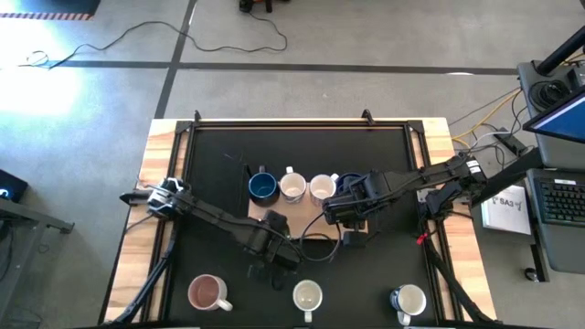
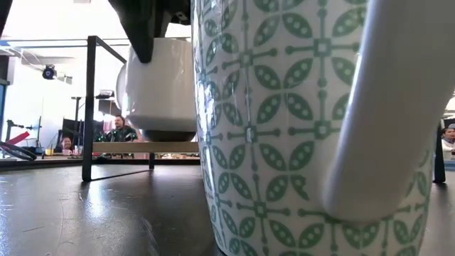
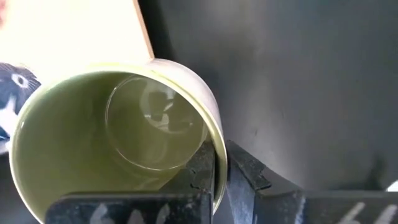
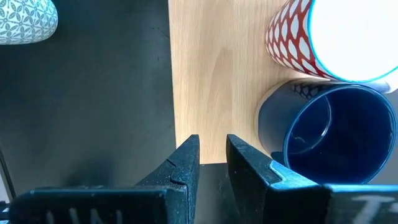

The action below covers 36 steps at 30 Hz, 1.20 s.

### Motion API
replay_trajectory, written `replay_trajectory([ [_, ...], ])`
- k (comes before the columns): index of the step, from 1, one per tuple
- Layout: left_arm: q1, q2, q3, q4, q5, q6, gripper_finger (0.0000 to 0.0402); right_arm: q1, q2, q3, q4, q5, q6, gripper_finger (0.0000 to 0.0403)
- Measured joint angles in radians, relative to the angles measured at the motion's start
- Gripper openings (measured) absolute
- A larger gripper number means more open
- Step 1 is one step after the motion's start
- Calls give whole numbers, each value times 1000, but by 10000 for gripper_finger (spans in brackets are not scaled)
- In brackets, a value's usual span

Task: Place coffee mugs
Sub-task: Put the green mug on the shelf

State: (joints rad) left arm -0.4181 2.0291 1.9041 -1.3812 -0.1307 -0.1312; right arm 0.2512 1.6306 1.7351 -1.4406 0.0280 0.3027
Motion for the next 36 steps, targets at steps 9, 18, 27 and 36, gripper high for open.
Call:
replay_trajectory([
  [9, 24, -4, -1, -24, -20, 18, 6, 0, 0, 0, 2, 1, 1, 68],
  [18, 35, -125, -135, 23, -18, -32, 5, 0, 0, 0, 3, 0, 0, 68],
  [27, 54, -236, -332, 116, 24, -45, 5, 0, 0, 0, 11, 0, -6, 68],
  [36, 90, -307, -450, 219, 45, -35, 7, -1, 0, 0, 19, 0, -7, 68],
])
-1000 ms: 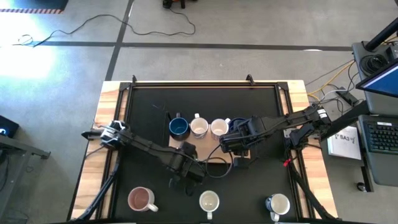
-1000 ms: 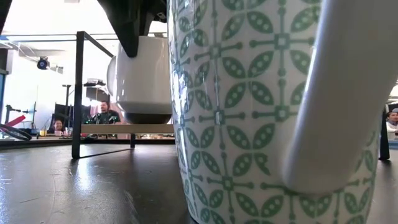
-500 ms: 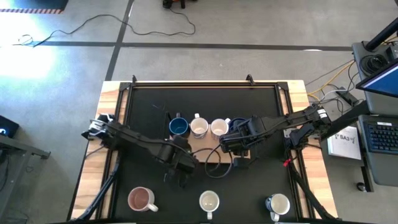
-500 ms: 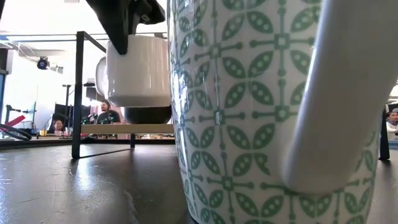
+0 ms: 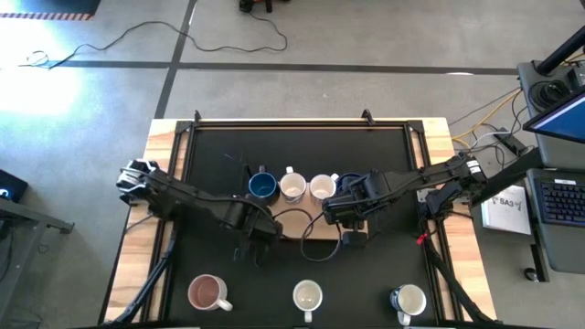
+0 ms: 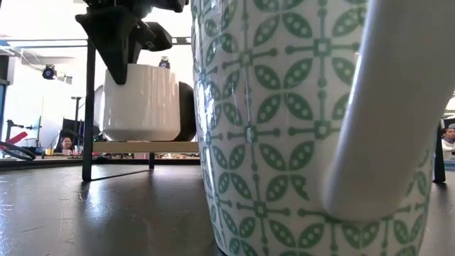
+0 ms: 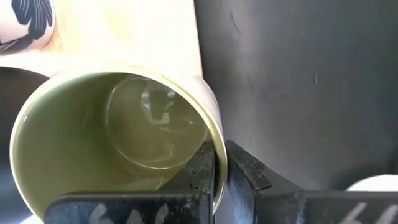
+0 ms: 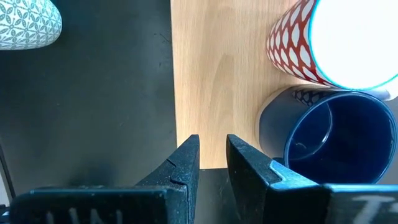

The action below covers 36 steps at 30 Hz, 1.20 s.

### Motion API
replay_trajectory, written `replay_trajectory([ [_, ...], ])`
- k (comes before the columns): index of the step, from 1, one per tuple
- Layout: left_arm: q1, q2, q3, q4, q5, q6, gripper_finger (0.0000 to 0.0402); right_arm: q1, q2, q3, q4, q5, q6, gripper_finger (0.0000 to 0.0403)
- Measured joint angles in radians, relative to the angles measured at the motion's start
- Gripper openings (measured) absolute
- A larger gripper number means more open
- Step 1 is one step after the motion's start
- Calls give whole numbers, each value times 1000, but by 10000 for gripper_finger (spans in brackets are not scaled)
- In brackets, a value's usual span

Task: Place coffee mugs
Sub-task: Put the green mug on the shelf, then put the blue patterned mug on the shelf

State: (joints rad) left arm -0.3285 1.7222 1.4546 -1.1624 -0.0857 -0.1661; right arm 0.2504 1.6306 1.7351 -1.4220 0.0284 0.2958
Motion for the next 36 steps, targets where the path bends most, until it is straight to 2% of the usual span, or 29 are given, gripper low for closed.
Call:
replay_trajectory([
  [8, 6, -14, -13, 19, 7, 0, 9, 0, 0, 0, 9, 0, 0, 68],
  [22, 8, -18, -10, 30, 5, -39, 44, 0, 0, 0, 14, 0, 0, 68],
  [32, 6, -20, 90, 2, 5, -72, 53, 0, 0, 0, 14, 0, 0, 68],
  [36, -9, -20, 105, 39, 5, -110, 53, 3, 0, 0, 13, -2, 21, 68],
])
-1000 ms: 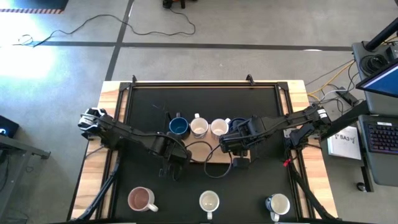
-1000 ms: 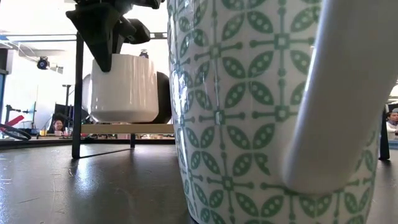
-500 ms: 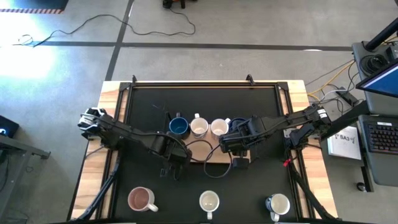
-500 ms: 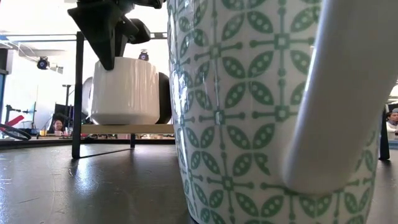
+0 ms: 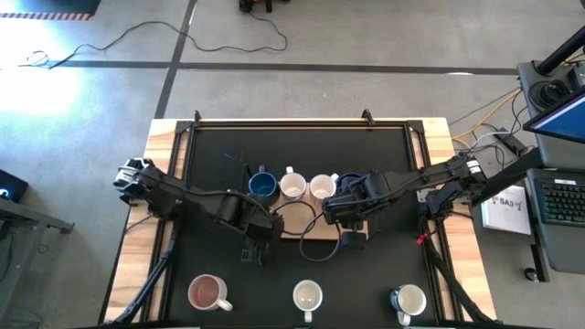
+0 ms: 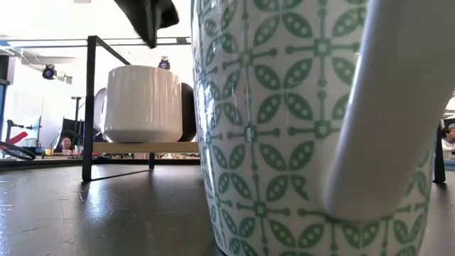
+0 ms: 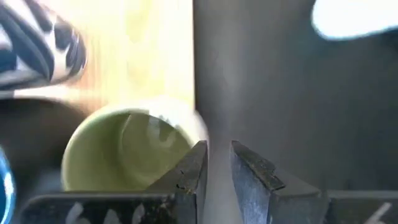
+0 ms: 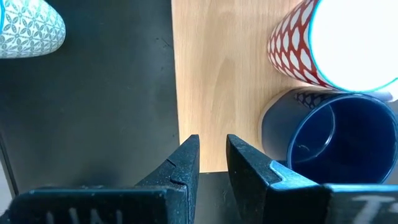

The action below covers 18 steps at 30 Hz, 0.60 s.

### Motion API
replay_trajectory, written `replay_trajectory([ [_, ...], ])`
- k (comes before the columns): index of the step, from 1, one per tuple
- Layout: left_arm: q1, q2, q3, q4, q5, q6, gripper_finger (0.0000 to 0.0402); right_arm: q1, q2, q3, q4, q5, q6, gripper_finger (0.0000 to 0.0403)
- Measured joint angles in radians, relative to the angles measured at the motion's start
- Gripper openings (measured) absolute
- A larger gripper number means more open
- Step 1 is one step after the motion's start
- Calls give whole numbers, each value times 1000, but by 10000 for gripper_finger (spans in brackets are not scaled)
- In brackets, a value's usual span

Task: Place coffee mugs
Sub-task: Put the blue patterned mug on the shelf

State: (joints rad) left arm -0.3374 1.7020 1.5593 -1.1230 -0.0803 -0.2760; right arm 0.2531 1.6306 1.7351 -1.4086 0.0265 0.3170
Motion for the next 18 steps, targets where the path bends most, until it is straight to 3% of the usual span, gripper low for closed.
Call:
replay_trajectory([
  [5, -57, 0, 0, 132, -17, 24, 53, 9, 0, 0, -16, -1, 12, 68],
  [11, -123, 3, -7, 243, -131, 48, 53, 17, 0, -20, -57, 1, 59, 68],
  [18, -143, -3, -38, 335, -210, 77, 53, 66, -61, -148, -56, 35, 142, 68],
])
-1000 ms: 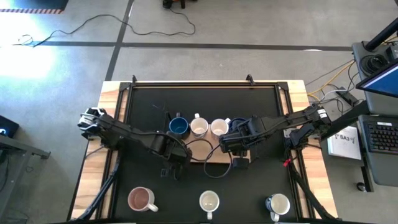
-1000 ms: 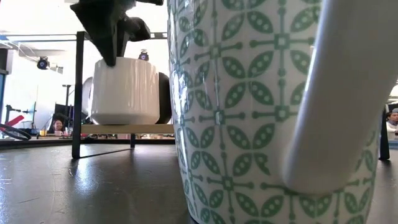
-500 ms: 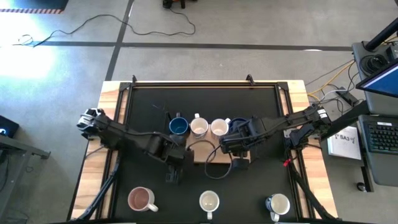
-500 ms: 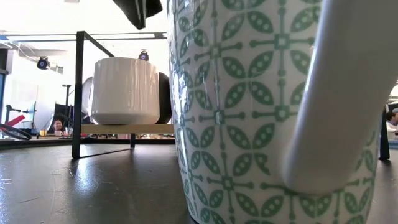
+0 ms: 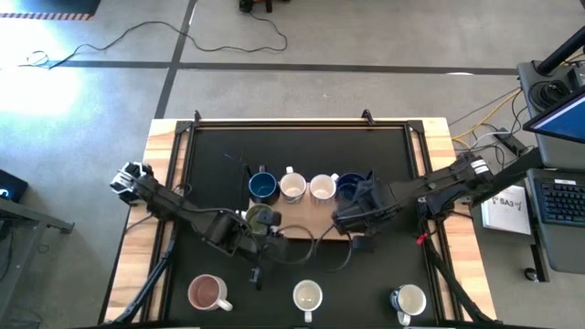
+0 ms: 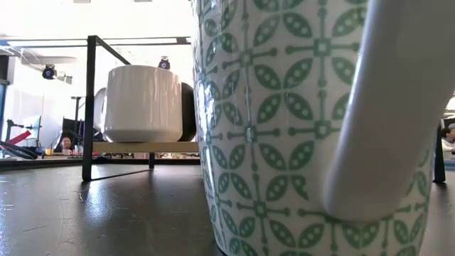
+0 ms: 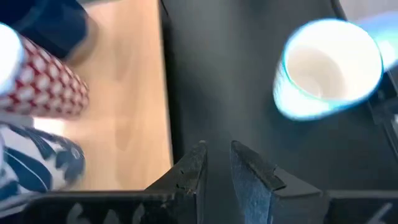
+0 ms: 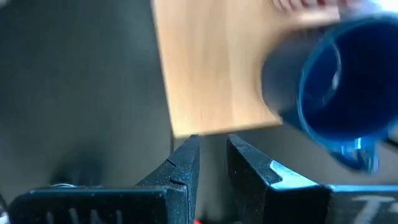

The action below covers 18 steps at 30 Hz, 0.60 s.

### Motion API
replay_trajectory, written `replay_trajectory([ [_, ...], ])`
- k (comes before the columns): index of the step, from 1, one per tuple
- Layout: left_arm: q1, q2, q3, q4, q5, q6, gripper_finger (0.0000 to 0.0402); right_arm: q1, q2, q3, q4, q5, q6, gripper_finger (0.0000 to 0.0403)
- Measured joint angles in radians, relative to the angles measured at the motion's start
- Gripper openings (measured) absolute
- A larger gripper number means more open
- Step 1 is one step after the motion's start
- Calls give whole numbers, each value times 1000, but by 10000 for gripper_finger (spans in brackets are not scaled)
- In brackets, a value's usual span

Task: Place coffee mugs
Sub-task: Put the blue patterned mug on the shelf

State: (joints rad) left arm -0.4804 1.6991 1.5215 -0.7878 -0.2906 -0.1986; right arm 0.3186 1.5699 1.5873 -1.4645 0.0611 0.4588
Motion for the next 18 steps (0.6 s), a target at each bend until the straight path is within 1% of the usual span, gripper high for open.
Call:
replay_trajectory([
  [3, 1, -4, -6, 37, -2, 22, 53, 49, -57, -72, 17, 15, 109, 68],
  [6, -1, -21, -54, 120, 4, 38, 53, 112, -136, -161, 83, 27, 253, 68],
  [11, -1, -100, -242, 383, 29, 55, 53, 215, -261, -314, 260, 55, 549, 68],
  [12, -1, -118, -282, 447, 29, 71, 53, 232, -278, -337, 281, 33, 607, 68],
  [15, -2, -159, -392, 645, 29, 133, 53, 272, -301, -383, 315, 8, 764, 68],
  [17, -2, -174, -444, 718, 33, 154, 53, 293, -308, -398, 318, 3, 858, 68],
  [18, -2, -179, -464, 748, 40, 158, 53, 304, -308, -404, 308, -17, 895, 68],
])
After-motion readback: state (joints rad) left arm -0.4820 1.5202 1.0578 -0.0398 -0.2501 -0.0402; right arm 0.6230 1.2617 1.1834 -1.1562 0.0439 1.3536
